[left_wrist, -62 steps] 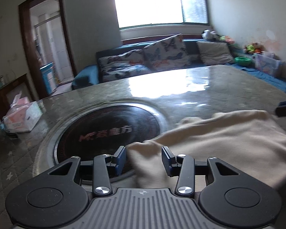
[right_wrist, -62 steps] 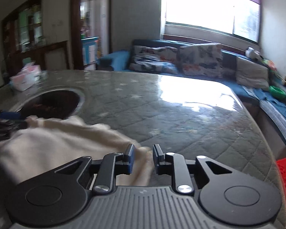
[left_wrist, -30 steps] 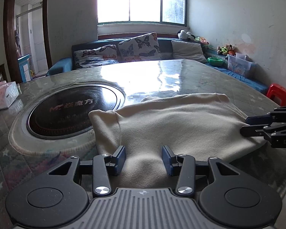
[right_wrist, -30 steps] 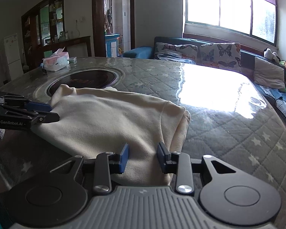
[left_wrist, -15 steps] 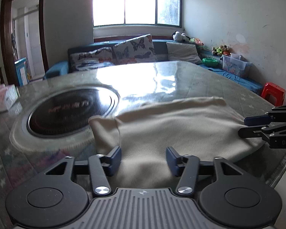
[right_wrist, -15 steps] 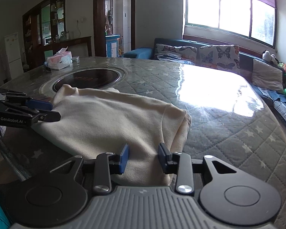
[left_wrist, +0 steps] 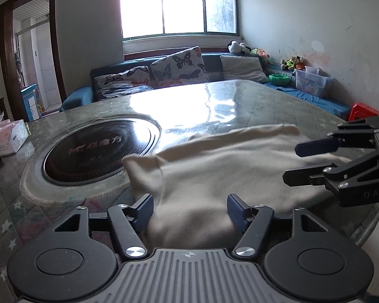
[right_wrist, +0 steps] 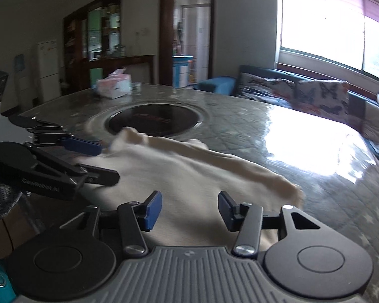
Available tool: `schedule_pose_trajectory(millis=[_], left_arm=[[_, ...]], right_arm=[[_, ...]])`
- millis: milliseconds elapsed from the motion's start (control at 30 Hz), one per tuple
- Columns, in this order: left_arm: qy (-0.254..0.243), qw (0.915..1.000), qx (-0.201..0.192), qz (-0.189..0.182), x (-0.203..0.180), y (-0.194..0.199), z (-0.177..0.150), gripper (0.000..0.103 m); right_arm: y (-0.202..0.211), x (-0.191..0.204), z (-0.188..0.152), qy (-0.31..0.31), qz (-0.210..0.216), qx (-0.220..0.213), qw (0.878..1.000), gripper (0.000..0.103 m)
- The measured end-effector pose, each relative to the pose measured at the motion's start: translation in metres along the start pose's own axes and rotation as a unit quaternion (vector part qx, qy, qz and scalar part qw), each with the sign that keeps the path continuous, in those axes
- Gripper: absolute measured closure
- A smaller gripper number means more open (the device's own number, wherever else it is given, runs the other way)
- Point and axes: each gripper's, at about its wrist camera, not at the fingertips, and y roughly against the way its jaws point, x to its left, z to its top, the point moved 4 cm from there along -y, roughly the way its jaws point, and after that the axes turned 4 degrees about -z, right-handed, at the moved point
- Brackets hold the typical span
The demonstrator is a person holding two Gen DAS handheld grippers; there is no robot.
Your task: Fold clothes
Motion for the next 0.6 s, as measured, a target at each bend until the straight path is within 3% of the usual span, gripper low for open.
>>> schedule_pose_trajectory(millis=[233,400,600], left_arm=[[0.010,0.9999,0.005,0.006,0.006,0.006,-0.008,0.033],[0.034,0.9990,-0.009,0.027,0.018,0.012,-0.002,0.033],[0.042,0.9983,0.003,0.041,0.027,0.009,-0.010,0.031]], right_arm=[[-0.010,0.013,-0.012,0.034,0.006,0.020,0.999,0.047],[-0.008,0.015,-0.004,0.042,0.013,0.019,0.999,0.045],[-0.013,0.014,-0.003,0.043,0.020,0.025,0.999,0.044]])
